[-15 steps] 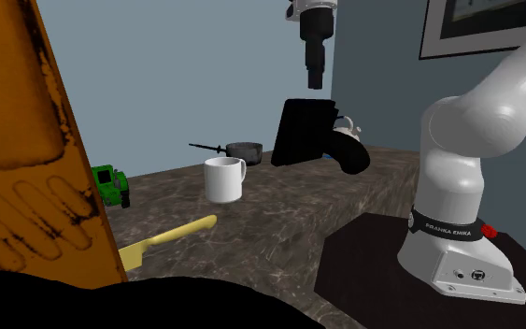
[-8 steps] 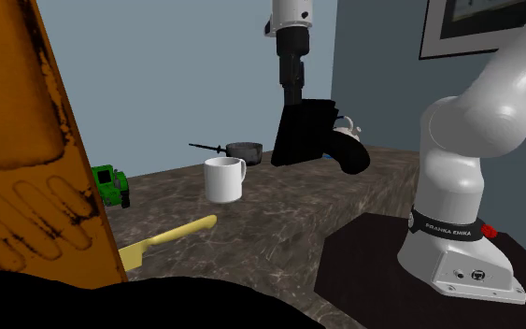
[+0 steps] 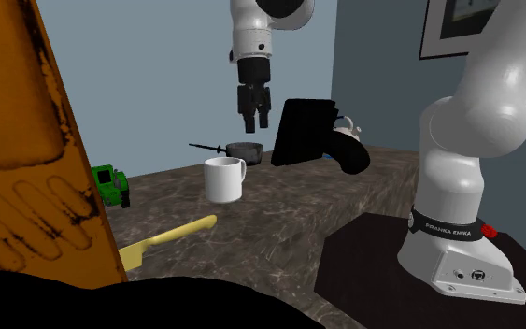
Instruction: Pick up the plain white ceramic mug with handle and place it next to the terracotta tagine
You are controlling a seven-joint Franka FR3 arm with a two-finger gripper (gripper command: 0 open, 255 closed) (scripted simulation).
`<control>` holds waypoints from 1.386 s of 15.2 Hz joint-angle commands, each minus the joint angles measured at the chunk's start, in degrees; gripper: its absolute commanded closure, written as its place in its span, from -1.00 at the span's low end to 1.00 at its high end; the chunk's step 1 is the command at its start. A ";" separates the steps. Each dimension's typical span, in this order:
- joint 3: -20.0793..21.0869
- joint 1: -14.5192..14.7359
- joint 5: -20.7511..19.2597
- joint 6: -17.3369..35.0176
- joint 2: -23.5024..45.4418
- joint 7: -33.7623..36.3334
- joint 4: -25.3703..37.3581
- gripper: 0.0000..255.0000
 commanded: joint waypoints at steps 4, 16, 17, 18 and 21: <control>1.64 0.63 -0.06 5.35 10.60 2.79 4.98 -1.00; 2.83 1.55 -1.37 13.99 25.19 6.11 10.55 -1.00; 2.82 1.55 -1.42 14.74 25.56 6.15 10.17 -1.00; 2.82 1.56 -1.45 15.17 25.77 6.17 9.94 -1.00; 2.82 1.56 -1.46 15.17 25.78 6.17 9.96 -1.00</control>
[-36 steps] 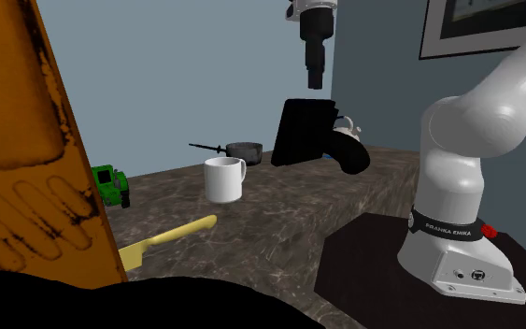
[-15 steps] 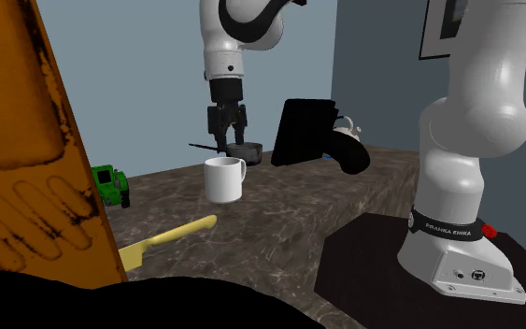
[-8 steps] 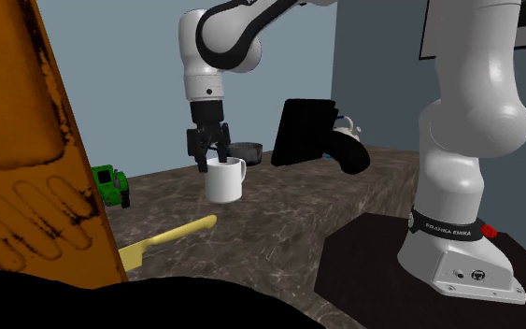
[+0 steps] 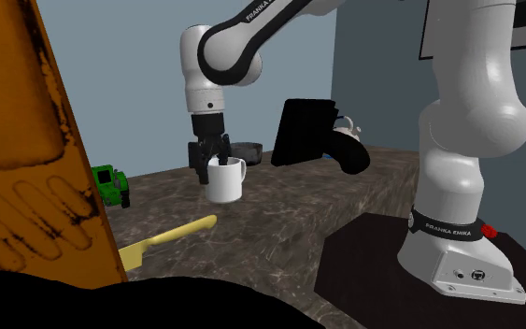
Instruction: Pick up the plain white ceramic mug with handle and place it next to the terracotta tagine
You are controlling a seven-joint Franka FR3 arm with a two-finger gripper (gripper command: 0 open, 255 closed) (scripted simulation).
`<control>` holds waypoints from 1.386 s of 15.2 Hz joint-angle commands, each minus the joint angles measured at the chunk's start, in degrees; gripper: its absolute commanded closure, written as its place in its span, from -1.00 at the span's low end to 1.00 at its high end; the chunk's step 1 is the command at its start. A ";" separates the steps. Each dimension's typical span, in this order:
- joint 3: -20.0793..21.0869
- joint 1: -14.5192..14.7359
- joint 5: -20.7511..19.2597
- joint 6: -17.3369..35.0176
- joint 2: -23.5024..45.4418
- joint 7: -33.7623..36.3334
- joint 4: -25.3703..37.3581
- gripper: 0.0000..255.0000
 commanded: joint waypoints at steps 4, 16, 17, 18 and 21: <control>0.00 0.01 -0.01 0.07 0.04 0.02 -0.02 -1.00; 0.02 -0.01 0.12 -1.37 -0.81 -0.08 0.58 1.00; 0.02 -0.01 0.18 -2.11 -1.21 -0.12 0.92 1.00; 0.03 -0.02 0.24 -2.84 -1.60 -0.16 1.26 1.00; 0.03 -0.04 0.40 -5.04 -2.72 -0.28 2.35 1.00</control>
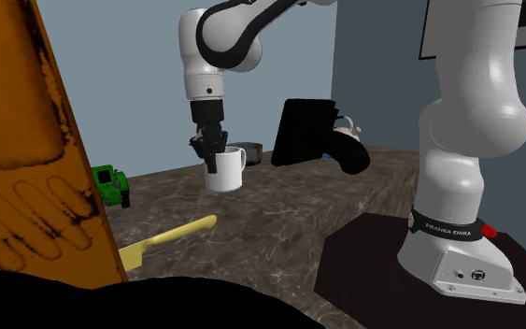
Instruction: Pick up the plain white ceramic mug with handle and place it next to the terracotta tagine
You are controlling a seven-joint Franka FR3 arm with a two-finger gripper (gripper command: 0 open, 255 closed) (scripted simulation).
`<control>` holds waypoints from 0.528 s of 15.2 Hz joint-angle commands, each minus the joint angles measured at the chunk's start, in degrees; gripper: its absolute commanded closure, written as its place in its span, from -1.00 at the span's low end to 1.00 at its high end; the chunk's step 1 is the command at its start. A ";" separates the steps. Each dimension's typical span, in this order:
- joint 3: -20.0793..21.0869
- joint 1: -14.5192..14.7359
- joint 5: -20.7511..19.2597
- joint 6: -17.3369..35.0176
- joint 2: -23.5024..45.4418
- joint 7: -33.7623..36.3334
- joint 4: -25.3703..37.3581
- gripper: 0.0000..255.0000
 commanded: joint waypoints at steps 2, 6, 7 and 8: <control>-0.02 -0.04 0.15 -2.30 -1.09 -0.16 1.21 1.00; -0.03 -0.06 0.32 -5.26 -2.33 -0.29 2.94 1.00; -0.03 -0.06 0.35 -6.00 -2.61 -0.31 3.40 1.00; -0.03 -0.07 0.39 -6.74 -2.88 -0.34 3.88 1.00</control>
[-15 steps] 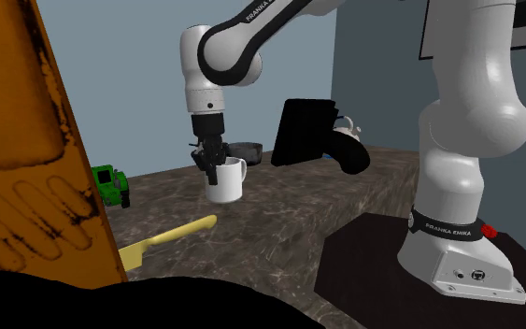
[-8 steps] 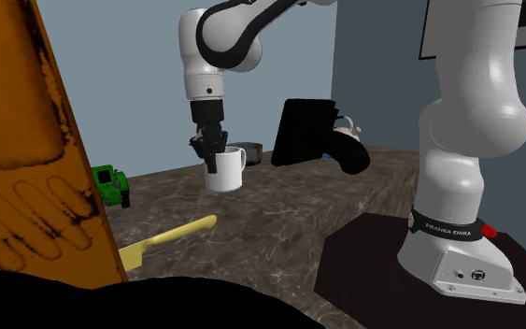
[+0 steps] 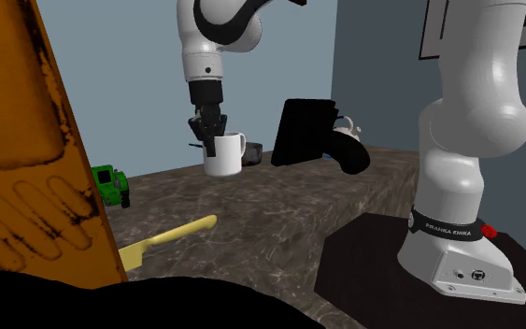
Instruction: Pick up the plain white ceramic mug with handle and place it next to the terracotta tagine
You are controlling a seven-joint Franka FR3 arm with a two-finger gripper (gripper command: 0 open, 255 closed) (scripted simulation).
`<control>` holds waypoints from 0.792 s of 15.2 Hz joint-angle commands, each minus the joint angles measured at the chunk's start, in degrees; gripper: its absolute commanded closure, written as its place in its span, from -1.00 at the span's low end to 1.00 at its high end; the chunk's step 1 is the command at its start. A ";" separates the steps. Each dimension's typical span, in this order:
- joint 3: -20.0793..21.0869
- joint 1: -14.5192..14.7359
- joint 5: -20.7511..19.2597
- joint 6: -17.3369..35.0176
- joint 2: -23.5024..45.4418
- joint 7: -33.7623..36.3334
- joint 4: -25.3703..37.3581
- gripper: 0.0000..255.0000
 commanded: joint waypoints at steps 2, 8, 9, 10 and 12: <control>-0.02 -0.02 0.10 -2.28 -0.89 -0.09 1.39 1.00; -0.04 -0.04 0.25 -6.77 -2.12 -0.21 4.66 1.00; -0.05 -0.05 0.26 -7.52 -2.29 -0.23 5.24 1.00; -0.05 -0.05 0.28 -8.27 -2.44 -0.24 5.85 1.00; -0.06 -0.06 0.31 -9.78 -2.71 -0.27 7.09 1.00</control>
